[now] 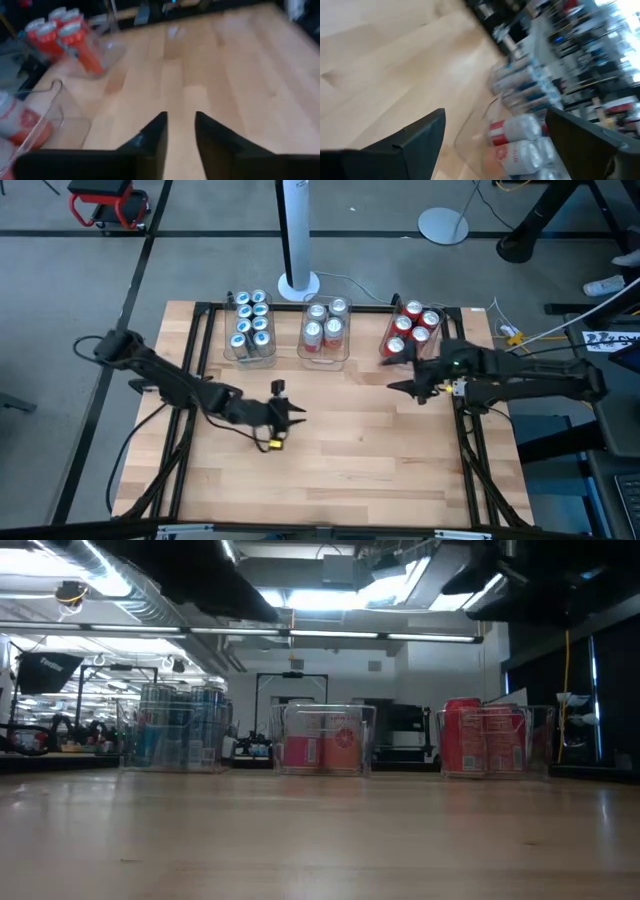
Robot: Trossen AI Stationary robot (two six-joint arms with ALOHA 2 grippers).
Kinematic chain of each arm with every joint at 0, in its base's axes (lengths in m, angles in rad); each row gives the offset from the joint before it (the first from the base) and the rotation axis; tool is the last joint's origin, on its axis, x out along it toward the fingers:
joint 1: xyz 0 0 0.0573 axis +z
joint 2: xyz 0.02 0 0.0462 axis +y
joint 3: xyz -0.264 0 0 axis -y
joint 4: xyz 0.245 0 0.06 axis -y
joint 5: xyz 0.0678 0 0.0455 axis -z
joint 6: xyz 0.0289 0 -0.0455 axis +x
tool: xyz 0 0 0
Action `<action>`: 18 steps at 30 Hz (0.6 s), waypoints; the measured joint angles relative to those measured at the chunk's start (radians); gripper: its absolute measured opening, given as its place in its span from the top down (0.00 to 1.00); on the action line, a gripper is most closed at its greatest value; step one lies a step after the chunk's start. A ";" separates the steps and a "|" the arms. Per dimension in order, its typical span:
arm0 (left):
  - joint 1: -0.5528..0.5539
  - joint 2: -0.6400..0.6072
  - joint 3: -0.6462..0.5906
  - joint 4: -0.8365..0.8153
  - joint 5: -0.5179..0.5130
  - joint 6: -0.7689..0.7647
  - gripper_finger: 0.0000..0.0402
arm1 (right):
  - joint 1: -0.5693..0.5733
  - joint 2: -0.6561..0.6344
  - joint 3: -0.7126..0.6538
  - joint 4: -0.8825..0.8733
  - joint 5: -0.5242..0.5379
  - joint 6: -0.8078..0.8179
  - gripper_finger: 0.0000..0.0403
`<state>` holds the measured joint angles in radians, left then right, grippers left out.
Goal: Sort soda cans
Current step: Return to Home Position
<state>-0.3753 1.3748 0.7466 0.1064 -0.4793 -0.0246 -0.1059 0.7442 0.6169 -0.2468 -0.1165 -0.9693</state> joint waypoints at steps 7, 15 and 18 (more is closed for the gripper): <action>0.041 -0.241 -0.308 0.319 0.009 0.029 0.94 | 0.001 -0.218 -0.127 0.066 0.000 0.102 0.15; 0.067 -0.388 -0.400 0.316 -0.101 -0.065 0.95 | 0.001 -0.244 -0.138 0.064 0.057 0.145 0.15; 0.075 -0.406 -0.400 0.282 -0.096 -0.059 0.94 | 0.001 -0.243 -0.138 0.061 0.077 0.079 0.17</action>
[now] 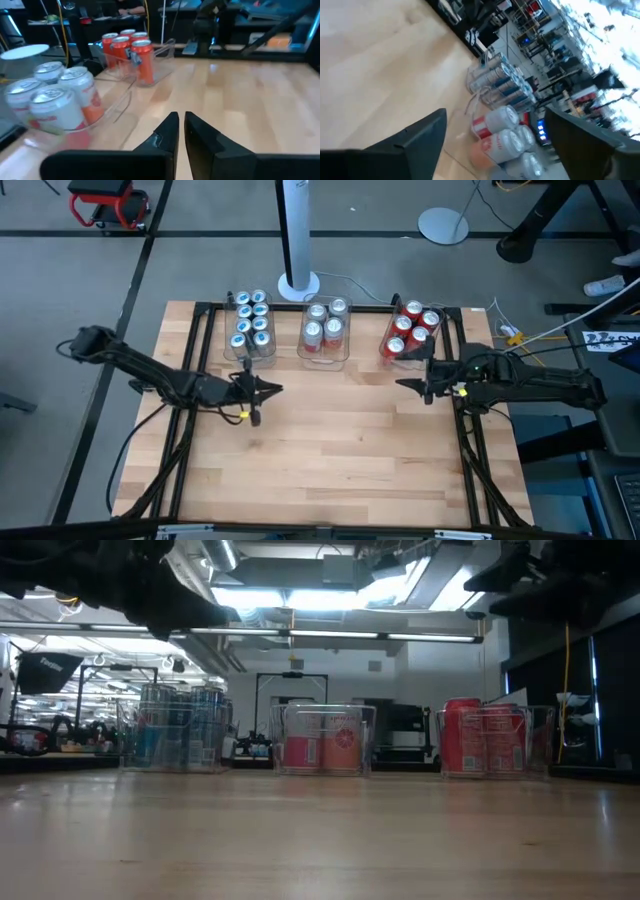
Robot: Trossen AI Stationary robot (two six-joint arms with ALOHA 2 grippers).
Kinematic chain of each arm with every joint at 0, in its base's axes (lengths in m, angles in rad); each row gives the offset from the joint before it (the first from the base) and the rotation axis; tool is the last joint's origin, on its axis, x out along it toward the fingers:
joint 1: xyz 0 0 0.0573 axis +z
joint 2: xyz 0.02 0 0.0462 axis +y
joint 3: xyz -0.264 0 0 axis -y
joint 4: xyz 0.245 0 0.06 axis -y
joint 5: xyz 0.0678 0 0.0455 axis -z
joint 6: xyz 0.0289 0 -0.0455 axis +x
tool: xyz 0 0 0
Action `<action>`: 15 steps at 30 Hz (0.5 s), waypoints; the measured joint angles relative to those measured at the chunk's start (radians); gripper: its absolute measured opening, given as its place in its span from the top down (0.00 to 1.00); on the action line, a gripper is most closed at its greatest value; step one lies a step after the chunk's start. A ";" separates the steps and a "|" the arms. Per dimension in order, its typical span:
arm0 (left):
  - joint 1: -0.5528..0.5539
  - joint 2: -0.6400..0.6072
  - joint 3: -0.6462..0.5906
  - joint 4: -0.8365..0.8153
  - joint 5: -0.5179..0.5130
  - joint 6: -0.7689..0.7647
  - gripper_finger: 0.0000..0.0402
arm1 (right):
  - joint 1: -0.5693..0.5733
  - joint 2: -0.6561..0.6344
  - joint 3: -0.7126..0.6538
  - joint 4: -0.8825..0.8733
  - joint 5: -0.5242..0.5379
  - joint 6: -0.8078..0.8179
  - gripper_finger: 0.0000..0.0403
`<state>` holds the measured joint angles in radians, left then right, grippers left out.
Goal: Sort soda cans
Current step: Return to Home Position
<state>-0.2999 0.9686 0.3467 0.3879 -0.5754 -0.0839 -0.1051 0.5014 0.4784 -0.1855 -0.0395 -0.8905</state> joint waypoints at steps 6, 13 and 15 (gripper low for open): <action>0.070 -0.070 -0.001 -0.072 0.162 0.018 0.97 | 0.000 -0.025 0.000 -0.024 -0.006 -0.119 0.48; 0.114 -0.145 -0.001 -0.069 0.302 0.047 0.99 | 0.000 -0.122 -0.036 -0.066 -0.055 -0.186 0.97; 0.114 -0.162 -0.012 -0.045 0.303 0.063 0.99 | 0.000 -0.171 -0.076 -0.048 -0.066 -0.188 0.95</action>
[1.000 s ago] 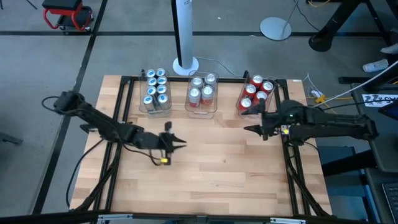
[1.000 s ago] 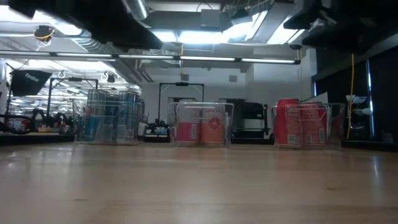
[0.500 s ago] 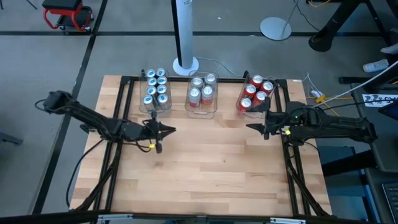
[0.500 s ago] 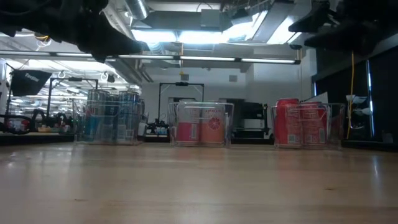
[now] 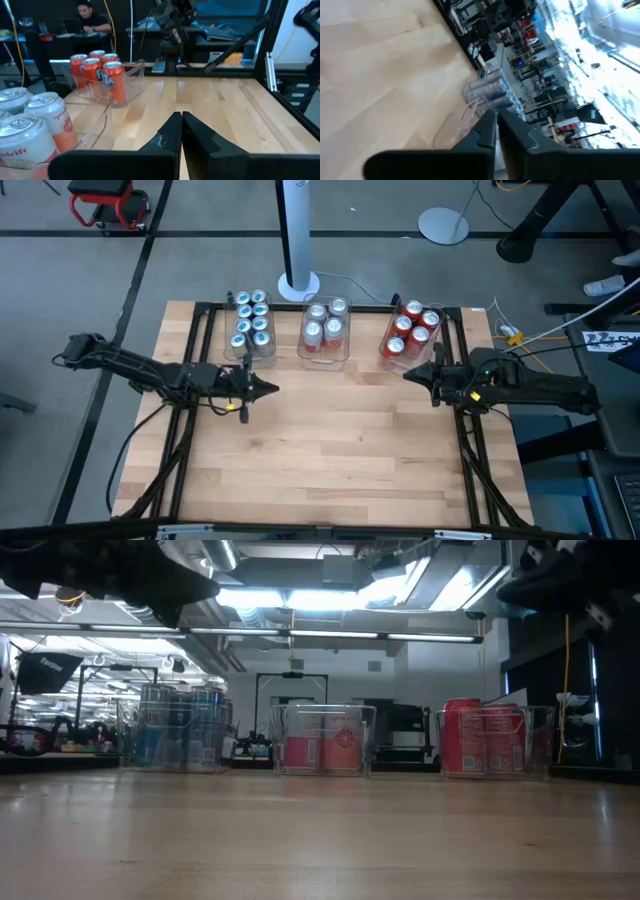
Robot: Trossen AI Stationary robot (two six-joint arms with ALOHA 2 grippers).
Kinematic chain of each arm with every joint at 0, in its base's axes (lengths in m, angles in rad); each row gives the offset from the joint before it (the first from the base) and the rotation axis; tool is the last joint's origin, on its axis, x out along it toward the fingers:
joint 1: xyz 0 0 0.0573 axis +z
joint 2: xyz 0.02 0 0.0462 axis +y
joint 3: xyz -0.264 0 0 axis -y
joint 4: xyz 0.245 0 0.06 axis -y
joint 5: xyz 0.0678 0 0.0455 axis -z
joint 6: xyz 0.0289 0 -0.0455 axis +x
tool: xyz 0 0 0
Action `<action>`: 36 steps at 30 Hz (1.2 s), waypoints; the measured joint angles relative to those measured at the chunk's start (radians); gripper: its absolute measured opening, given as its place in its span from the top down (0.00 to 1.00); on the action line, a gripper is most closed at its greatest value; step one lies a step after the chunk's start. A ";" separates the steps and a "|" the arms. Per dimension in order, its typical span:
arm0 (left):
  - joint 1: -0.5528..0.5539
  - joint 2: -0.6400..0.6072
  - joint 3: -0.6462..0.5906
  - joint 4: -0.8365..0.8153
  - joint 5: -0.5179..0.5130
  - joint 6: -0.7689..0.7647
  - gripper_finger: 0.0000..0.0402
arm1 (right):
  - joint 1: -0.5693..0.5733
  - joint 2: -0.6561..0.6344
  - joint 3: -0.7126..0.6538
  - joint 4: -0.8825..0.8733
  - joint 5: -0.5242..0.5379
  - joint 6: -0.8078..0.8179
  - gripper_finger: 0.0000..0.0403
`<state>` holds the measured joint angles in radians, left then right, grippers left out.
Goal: Sort soda cans
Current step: Return to Home Position
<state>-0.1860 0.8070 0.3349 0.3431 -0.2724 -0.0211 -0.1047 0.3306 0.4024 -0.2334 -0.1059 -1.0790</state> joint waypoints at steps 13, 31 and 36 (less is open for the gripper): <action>-0.013 -0.220 -0.313 0.265 0.000 -0.050 1.00 | 0.000 -0.274 -0.195 0.088 -0.022 0.027 0.89; -0.013 -0.283 -0.325 0.246 -0.004 -0.023 0.98 | 0.000 -0.329 -0.323 0.161 -0.088 -0.052 0.89; -0.013 -0.290 -0.325 0.250 -0.004 0.001 0.98 | 0.000 -0.329 -0.388 0.263 0.005 -0.023 0.89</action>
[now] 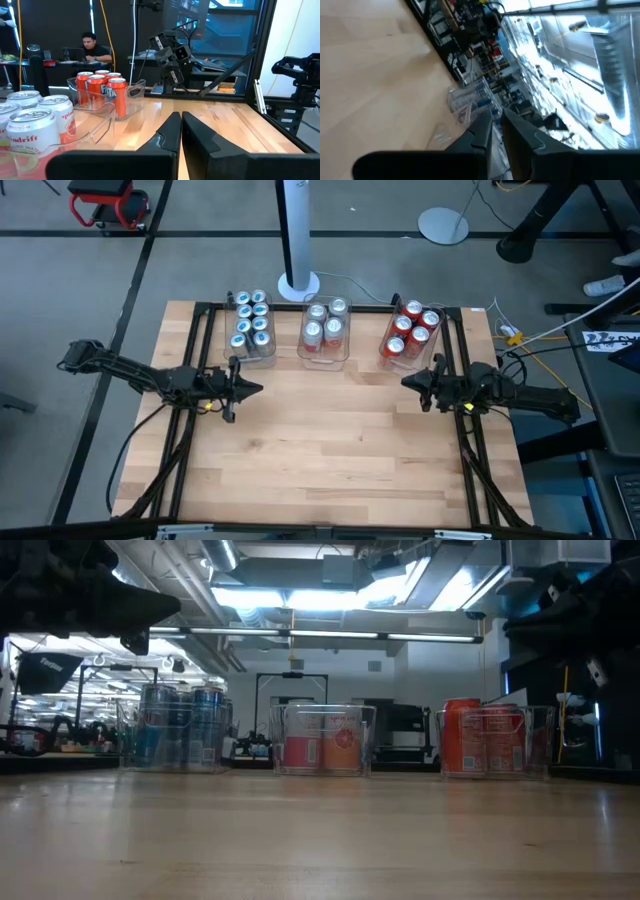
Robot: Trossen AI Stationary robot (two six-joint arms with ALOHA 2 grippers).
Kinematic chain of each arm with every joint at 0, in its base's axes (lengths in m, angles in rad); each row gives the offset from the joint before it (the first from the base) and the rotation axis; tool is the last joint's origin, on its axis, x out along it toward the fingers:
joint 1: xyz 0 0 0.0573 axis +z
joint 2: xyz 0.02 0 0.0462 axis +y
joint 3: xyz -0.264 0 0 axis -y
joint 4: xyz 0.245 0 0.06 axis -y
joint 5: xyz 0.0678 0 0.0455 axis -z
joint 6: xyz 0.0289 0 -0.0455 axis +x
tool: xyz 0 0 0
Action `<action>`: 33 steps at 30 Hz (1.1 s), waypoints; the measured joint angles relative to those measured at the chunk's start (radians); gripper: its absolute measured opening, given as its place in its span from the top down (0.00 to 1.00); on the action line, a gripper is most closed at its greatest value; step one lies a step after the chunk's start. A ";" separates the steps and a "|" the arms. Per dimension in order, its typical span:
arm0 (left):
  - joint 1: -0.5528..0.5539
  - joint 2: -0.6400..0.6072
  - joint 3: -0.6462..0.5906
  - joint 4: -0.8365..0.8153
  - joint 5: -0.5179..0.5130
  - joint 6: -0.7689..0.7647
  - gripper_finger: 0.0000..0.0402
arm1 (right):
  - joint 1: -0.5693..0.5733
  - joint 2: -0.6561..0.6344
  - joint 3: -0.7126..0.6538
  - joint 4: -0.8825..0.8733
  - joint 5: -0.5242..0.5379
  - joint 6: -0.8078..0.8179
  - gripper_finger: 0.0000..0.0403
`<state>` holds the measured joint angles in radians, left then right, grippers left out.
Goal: Sort soda cans
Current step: Return to Home Position
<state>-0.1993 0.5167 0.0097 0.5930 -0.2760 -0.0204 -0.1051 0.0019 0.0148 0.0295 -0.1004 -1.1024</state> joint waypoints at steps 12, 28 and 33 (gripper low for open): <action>0.010 -0.008 0.000 -0.057 0.003 0.034 0.98 | 0.000 0.009 -0.004 -0.004 0.053 -0.050 0.89; 0.017 -0.396 0.000 -0.533 -0.081 -0.037 0.98 | 0.000 0.015 -0.006 -0.006 0.056 -0.056 0.89; 0.016 -0.518 0.000 -0.533 -0.066 0.043 0.98 | 0.000 0.015 -0.007 -0.006 0.057 -0.056 0.89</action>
<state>-0.1833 -0.0016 0.0093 0.0599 -0.3424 0.0223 -0.1047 0.0174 0.0082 0.0235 -0.0433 -1.1588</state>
